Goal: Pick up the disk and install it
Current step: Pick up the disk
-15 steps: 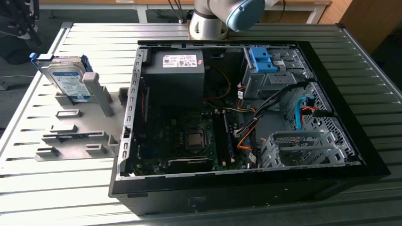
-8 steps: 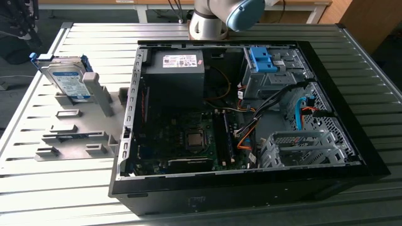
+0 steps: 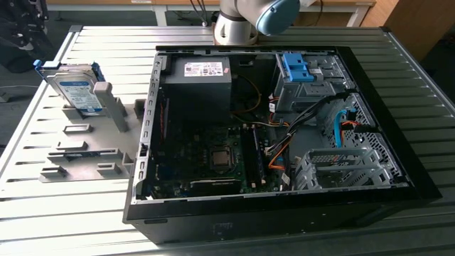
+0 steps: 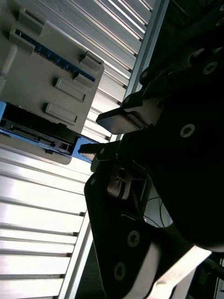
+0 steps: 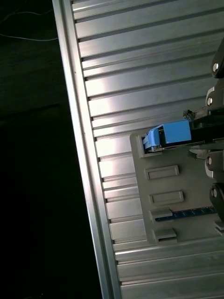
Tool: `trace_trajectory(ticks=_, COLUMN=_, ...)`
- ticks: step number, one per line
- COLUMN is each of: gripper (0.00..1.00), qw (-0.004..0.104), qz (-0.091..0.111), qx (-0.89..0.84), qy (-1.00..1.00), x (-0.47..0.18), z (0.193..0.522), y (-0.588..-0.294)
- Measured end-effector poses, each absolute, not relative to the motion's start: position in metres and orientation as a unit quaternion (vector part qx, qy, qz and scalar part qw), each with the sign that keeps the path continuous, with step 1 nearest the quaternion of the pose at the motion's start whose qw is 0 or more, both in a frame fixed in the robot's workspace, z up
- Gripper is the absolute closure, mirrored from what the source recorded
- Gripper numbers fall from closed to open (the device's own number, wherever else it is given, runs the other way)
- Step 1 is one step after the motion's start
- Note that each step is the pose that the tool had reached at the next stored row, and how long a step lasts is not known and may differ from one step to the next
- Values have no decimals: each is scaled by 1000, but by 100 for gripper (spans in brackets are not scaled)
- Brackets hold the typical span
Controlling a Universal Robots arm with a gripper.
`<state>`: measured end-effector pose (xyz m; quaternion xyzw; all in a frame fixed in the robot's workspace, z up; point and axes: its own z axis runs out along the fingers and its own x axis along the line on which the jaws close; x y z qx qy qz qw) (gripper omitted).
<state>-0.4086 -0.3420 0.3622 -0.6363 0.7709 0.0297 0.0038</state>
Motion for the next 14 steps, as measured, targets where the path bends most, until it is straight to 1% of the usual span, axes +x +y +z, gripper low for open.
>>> trace_trajectory(ticks=4, gripper=64, qw=6, qz=28, qx=-640, qy=768, x=-412, z=358, y=-342)
trace_trajectory(ticks=8, gripper=64, qw=6, qz=28, qx=-640, qy=768, x=-412, z=358, y=-342)
trace_trajectory(ticks=10, gripper=63, qw=6, qz=28, qx=-640, qy=768, x=-412, z=358, y=-342)
trace_trajectory(ticks=11, gripper=57, qw=6, qz=28, qx=-642, qy=766, x=-412, z=357, y=-342)
trace_trajectory(ticks=14, gripper=57, qw=6, qz=28, qx=-652, qy=758, x=-412, z=355, y=-342)
